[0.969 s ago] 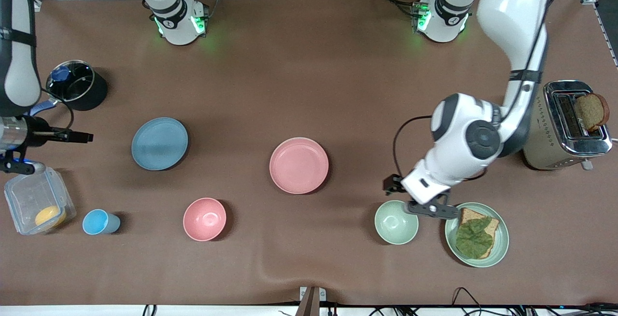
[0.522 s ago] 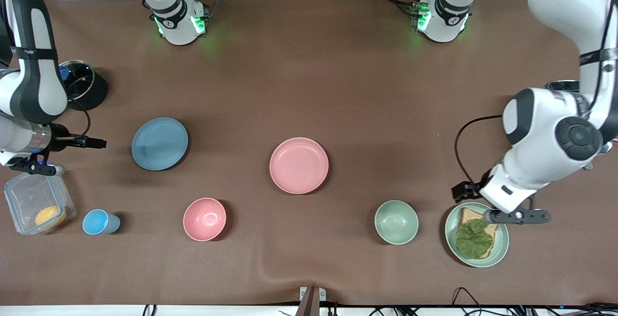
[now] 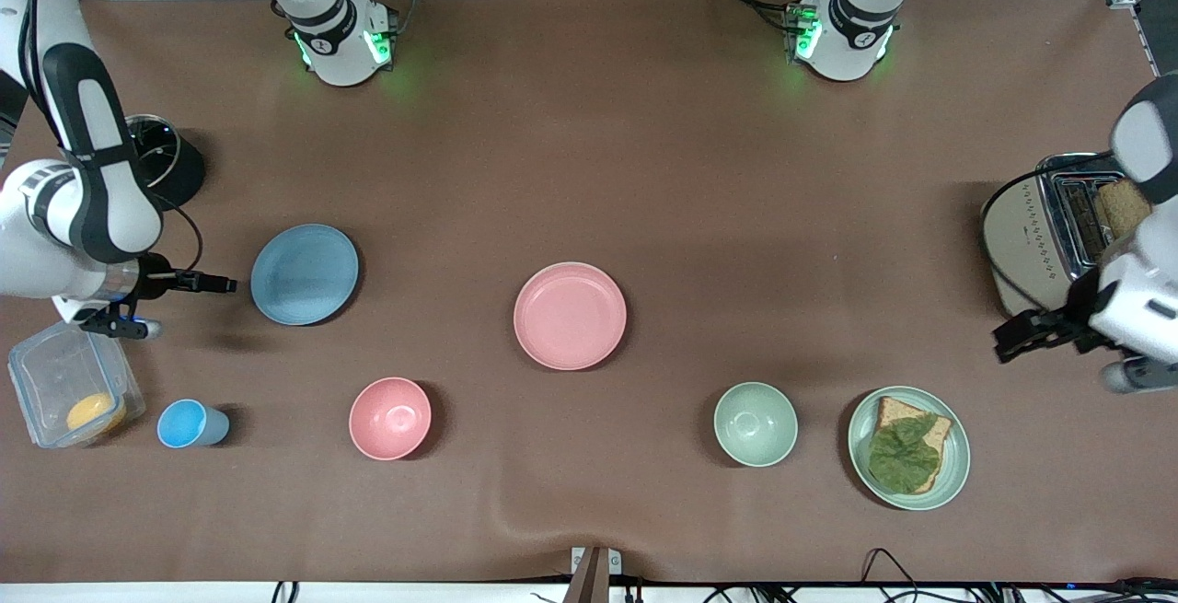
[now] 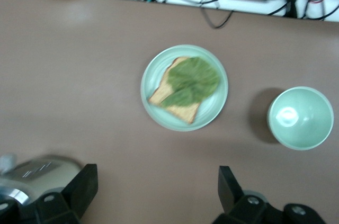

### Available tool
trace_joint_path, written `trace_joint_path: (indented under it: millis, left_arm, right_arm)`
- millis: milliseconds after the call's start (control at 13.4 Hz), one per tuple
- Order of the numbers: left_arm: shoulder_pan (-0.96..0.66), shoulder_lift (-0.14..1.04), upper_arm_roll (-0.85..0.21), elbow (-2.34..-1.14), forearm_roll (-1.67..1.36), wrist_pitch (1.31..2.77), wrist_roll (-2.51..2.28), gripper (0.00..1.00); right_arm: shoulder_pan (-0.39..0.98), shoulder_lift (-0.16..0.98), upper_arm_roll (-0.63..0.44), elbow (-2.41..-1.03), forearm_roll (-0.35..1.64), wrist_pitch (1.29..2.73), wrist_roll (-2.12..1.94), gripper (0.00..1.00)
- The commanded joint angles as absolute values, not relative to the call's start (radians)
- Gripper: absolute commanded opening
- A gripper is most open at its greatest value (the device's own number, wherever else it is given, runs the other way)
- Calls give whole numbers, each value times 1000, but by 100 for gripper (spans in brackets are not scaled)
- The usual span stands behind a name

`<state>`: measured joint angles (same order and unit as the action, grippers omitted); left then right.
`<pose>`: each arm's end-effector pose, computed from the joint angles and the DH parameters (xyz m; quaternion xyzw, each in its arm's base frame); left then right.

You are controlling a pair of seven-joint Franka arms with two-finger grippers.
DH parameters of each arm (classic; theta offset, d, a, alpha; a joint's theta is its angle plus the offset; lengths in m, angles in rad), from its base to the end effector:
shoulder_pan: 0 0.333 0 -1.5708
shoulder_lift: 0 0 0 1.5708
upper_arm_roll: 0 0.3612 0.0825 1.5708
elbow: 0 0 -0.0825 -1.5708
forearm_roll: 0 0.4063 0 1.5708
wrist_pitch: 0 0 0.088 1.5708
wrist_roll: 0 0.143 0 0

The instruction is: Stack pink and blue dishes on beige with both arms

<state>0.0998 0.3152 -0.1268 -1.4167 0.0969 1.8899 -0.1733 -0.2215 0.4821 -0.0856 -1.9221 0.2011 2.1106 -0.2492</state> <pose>0.7139 0.0038 0.5413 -0.9942 -0.0660 -0.0825 0.0196 0.5949 -0.1713 0.2086 -0.9838 0.0902 0.1225 0.0947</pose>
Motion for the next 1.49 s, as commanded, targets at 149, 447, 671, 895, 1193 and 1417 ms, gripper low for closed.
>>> trace_joint_path:
  millis: [149,447,671,895,1193,1417]
  left_arm:
    - [120,218,-143,-1448,87,1720,-150,100]
    - [205,192,-135,-1471,-73,1697,83,100]
    - [187,39,-132,-1635,-77,1710,92,100]
    - [82,-27,-66,-1710,-42,1755,89,100]
    - [-41,-26,54,-1712,-14,1755,95,100]
    - [-35,-2,52,-1687,-15,1746,107,100]
  right_arm:
    - [-236,538,-64,-1910,296,2120,-291,100]
    - [-239,558,-64,-1908,301,2122,-385,65]
    - [-239,568,-64,-1901,310,2121,-385,20]
    - [-236,568,-64,-1895,310,2117,-385,0]
    - [-235,566,-64,-1875,310,2106,-383,0]
    - [-238,566,-64,-1824,310,2025,-385,0]
